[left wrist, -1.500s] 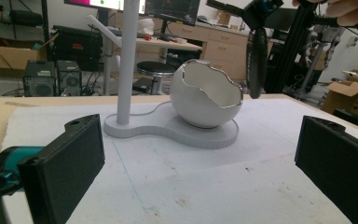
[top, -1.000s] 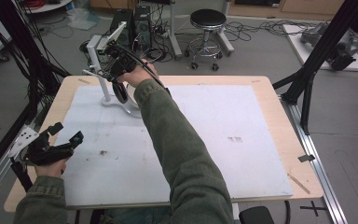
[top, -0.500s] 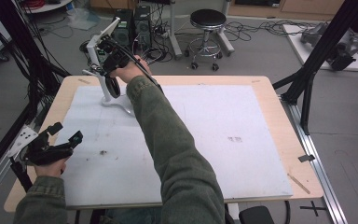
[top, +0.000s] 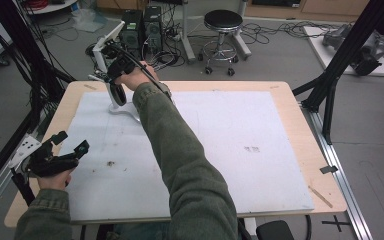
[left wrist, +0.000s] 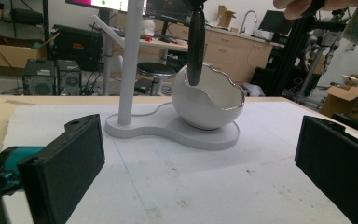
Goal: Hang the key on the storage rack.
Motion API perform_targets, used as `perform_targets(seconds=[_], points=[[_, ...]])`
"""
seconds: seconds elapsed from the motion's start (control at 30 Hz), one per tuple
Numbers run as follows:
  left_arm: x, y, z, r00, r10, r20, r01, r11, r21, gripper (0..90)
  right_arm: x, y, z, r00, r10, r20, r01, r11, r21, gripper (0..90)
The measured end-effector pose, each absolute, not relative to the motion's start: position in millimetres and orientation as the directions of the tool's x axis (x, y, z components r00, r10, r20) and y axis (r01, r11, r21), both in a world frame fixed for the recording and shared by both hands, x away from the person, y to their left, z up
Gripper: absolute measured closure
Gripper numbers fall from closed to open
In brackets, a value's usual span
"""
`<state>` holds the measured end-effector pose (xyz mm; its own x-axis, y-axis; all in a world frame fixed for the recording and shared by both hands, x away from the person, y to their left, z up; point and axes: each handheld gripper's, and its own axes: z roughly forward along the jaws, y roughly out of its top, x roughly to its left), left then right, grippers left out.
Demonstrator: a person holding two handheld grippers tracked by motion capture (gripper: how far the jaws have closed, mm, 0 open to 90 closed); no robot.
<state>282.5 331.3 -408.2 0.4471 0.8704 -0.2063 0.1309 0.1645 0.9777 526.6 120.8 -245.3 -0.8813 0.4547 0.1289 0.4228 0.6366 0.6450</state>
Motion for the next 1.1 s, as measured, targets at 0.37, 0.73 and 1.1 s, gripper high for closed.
perform_targets(seconds=[0.37, 0.73, 1.1], points=[[283, 331, -408, 0.448, 0.870, -0.207, 0.133, 0.164, 0.977, 1.8, 530, 127, -257, -0.874, 0.467, 0.133, 0.439, 0.645, 0.625, 78.5], [282, 331, -408, 0.450, 0.870, -0.202, 0.134, 0.158, 0.978, 1.8, 528, 116, -252, -0.866, 0.467, 0.178, 0.463, 0.613, 0.640, 71.4], [281, 330, -408, 0.450, 0.871, -0.198, 0.135, 0.153, 0.979, 1.8, 522, 83, -259, -0.831, 0.520, 0.199, 0.514, 0.579, 0.633, 40.8]])
